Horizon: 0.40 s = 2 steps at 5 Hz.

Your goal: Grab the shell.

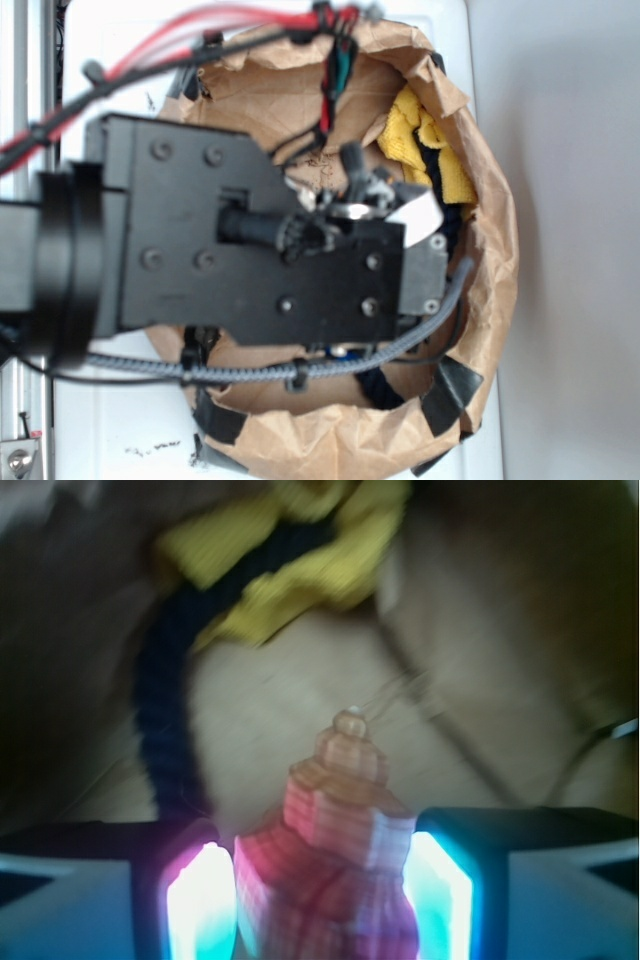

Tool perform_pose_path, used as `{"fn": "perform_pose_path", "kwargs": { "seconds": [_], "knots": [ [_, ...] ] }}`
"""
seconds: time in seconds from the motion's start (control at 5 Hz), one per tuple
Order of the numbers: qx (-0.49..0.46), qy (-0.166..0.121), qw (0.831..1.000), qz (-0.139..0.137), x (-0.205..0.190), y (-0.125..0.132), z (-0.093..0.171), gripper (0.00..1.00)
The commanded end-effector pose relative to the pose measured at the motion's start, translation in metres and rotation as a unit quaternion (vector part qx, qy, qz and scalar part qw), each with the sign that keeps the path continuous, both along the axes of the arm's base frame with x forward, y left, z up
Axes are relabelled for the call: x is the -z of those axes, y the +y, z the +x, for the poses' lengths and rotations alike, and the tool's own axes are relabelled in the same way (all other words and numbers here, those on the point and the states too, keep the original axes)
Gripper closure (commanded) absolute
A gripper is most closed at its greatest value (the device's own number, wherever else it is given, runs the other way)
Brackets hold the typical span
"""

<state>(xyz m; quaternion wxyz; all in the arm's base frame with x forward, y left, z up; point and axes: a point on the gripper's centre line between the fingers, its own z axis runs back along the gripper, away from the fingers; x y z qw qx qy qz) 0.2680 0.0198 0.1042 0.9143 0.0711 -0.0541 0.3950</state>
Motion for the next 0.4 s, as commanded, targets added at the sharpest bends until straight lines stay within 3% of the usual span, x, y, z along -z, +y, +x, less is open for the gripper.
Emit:
{"fn": "perform_pose_path", "kwargs": {
  "seconds": [0.0, 0.2],
  "knots": [
    [0.016, -0.026, 0.999, -0.031, -0.061, 0.0335, -0.0065, 1.0],
    [0.005, -0.043, 0.999, -0.015, -0.0643, 0.0359, -0.0113, 1.0]
  ]
}}
